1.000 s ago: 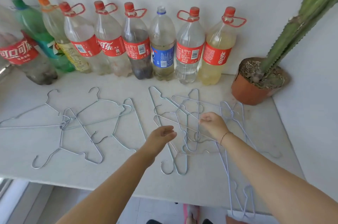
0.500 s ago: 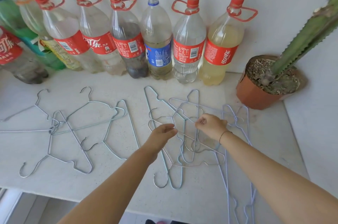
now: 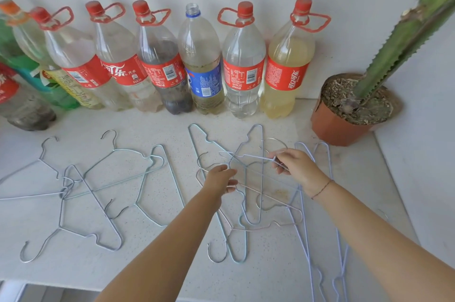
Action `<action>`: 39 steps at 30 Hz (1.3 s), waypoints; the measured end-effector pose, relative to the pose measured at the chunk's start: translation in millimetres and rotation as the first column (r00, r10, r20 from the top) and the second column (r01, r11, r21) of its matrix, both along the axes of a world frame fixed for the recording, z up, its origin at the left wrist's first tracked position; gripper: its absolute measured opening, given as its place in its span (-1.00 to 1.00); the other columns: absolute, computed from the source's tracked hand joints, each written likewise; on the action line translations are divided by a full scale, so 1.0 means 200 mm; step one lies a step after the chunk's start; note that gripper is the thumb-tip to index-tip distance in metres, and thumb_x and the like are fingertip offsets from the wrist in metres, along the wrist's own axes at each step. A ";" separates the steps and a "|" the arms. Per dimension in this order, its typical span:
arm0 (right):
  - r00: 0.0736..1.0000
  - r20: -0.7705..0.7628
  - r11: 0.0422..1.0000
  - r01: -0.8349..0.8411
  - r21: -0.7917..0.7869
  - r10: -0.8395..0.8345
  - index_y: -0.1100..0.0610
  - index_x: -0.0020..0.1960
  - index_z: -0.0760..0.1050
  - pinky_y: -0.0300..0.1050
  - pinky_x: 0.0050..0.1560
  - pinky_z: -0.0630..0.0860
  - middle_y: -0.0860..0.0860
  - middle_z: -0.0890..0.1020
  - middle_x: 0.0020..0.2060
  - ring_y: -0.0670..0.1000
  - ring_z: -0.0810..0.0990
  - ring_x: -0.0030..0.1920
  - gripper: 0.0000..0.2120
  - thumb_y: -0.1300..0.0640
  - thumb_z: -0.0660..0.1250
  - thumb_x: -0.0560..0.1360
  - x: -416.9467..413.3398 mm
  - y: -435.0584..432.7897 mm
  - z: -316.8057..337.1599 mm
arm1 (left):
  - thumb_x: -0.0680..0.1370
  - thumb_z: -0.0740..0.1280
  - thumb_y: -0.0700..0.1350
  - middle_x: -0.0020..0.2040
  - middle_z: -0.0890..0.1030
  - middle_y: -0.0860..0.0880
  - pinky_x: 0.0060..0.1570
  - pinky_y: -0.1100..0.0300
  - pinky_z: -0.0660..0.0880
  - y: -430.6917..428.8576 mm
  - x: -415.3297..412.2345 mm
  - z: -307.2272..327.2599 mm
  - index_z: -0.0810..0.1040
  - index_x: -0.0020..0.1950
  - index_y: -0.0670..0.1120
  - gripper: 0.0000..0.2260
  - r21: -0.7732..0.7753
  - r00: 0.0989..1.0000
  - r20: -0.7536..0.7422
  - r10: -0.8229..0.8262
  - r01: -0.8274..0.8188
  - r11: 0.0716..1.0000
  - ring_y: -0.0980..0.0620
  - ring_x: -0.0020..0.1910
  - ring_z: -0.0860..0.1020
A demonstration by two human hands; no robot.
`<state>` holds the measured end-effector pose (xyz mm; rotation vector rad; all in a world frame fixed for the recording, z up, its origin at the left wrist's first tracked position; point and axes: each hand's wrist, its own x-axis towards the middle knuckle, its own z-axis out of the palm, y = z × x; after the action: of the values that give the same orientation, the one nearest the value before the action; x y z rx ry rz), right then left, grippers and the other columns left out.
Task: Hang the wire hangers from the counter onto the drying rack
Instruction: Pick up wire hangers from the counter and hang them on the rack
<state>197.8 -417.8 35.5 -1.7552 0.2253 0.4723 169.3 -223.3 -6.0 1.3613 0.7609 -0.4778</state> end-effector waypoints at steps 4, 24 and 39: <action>0.999 -0.041 0.997 0.030 0.076 -0.027 0.32 0.08 0.51 -0.38 -0.36 0.42 0.06 0.52 -0.29 -0.02 0.46 -0.33 -0.76 0.35 0.08 0.57 -0.05 0.00 0.01 | 0.48 0.36 -0.19 -0.17 0.49 -0.09 -0.40 0.24 0.30 0.00 0.04 0.02 0.51 -0.09 -0.13 -0.95 -0.102 0.992 -0.081 0.100 -0.108 0.989 0.05 -0.36 0.43; 0.994 -0.008 0.903 0.103 0.417 -0.110 0.25 0.06 0.51 -0.31 -0.32 0.42 0.08 0.55 -0.23 -0.02 0.54 -0.23 -0.65 0.50 0.04 0.48 -0.25 0.19 0.29 | 0.54 0.30 -0.14 -0.15 0.59 -0.03 -0.21 0.22 0.47 0.13 -0.18 0.37 0.51 0.04 -0.12 -0.89 -0.364 0.978 0.124 0.169 -0.114 0.925 0.05 -0.21 0.56; 0.998 -0.003 0.822 -0.049 0.567 0.062 0.31 0.01 0.47 -0.23 -0.26 0.61 0.18 0.54 -0.21 -0.03 0.65 -0.35 -0.76 0.54 0.16 0.47 -0.65 0.75 0.45 | 0.56 0.24 -0.14 -0.17 0.58 -0.02 -0.19 0.22 0.48 0.69 -0.89 0.66 0.54 0.03 -0.09 -0.88 -0.311 0.872 0.272 0.408 -0.321 0.894 0.04 -0.22 0.56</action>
<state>67.3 -267.5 126.0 -1.1696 0.0361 0.5367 -9.6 -84.3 125.7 0.9861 0.6333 -0.0341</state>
